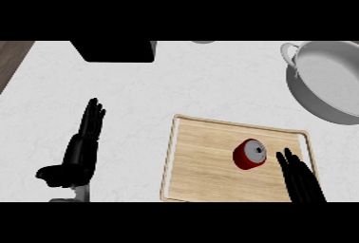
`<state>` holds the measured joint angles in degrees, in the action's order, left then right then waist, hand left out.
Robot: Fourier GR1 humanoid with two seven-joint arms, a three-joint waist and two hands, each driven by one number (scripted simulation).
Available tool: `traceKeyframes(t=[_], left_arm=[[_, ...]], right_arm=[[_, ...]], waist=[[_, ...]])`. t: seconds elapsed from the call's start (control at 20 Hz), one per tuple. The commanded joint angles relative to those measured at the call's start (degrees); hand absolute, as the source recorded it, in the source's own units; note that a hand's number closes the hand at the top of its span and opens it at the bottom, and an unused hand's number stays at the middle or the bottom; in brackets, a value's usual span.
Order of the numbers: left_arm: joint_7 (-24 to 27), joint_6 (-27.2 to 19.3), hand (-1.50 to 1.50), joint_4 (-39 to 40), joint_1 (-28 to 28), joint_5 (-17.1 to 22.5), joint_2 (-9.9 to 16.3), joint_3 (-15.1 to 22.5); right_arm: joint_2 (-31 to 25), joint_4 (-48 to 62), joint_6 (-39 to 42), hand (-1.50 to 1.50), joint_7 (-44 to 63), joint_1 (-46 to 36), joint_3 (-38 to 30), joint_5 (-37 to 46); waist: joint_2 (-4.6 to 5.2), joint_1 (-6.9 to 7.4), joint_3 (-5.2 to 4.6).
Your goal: Pick the can from the tray and place it in the pot
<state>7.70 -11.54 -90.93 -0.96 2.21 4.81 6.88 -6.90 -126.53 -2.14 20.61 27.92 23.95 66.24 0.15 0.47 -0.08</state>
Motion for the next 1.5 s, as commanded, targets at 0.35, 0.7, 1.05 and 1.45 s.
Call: traceKeyframes(t=[0.35, 0.7, 1.05, 1.45], left_arm=[[2.5, 1.8, 0.00, 3.2, 0.2, -0.1, -0.7, -2.3], [-0.8, 0.7, 0.00, -0.2, 1.7, -1.3, -1.9, -2.1], [-0.6, 2.9, 0.00, -1.4, -0.8, -0.2, -1.0, -4.0], [0.1, 3.1, 0.00, -0.4, -1.0, -1.9, -1.8, -3.0]], right_arm=[[4.0, 12.5, 1.9, -1.50, 4.6, -10.1, 0.2, 0.8], [4.8, 18.7, 2.7, -1.50, 5.4, -18.6, -5.1, -0.3], [2.8, 24.0, -3.4, -1.50, 0.3, -15.4, -6.4, -2.6], [5.0, 25.5, -12.8, 1.50, -0.1, -18.1, -2.2, 8.1]], waist=[[-0.16, -0.55, 0.07], [-0.15, -0.41, 0.07], [-0.18, -0.46, 0.08], [-0.21, -0.46, 0.07]])
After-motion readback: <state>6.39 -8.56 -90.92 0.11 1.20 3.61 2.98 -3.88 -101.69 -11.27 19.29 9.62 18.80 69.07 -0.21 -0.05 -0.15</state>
